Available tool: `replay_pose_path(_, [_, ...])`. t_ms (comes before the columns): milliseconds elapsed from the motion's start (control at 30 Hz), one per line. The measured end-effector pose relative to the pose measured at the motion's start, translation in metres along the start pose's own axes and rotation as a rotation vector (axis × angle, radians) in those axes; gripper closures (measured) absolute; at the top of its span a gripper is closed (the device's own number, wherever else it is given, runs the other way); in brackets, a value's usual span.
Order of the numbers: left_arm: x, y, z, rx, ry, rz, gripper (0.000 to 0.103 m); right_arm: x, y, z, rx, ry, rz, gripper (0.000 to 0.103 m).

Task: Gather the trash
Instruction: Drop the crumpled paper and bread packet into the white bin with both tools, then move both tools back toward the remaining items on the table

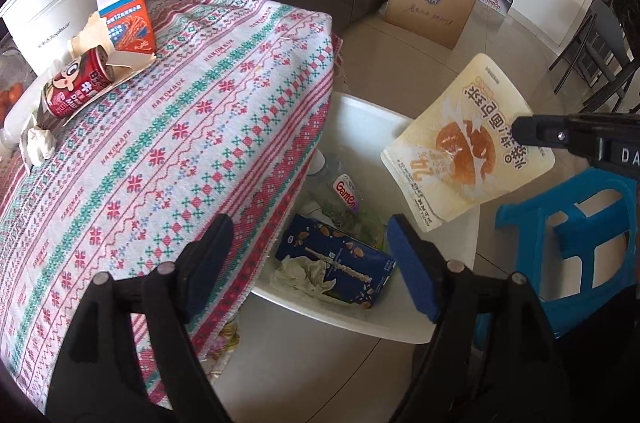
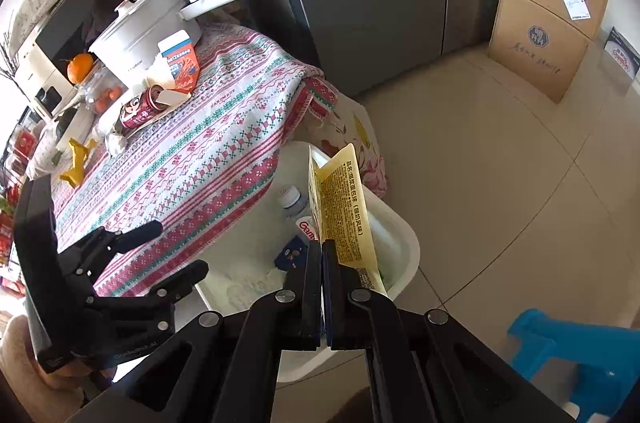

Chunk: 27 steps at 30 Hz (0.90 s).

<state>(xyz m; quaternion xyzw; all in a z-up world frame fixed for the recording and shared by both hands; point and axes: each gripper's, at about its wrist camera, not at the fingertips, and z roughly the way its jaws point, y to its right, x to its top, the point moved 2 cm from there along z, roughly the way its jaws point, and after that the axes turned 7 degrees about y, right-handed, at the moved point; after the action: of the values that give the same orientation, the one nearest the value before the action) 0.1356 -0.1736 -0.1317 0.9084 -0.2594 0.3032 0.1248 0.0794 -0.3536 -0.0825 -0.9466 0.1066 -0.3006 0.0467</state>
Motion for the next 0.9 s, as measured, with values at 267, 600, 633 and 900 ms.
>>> replay_pose_path(267, [0.001, -0.025, -0.018, 0.082, 0.031, -0.033, 0.013, -0.006, -0.009, 0.017, -0.008, -0.069, -0.029, 0.101])
replay_pose_path(600, [0.002, -0.042, -0.033, 0.124, 0.054, -0.057, 0.006, -0.003, -0.016, 0.016, 0.025, -0.063, 0.003, 0.062])
replay_pose_path(633, [0.003, -0.045, -0.034, 0.126, 0.055, -0.061, 0.006, -0.001, -0.018, 0.014, 0.024, -0.052, 0.000, 0.059])
replay_pose_path(900, [0.005, -0.089, -0.058, 0.171, 0.086, -0.150, 0.006, 0.016, -0.042, 0.003, 0.047, 0.028, -0.014, 0.033])
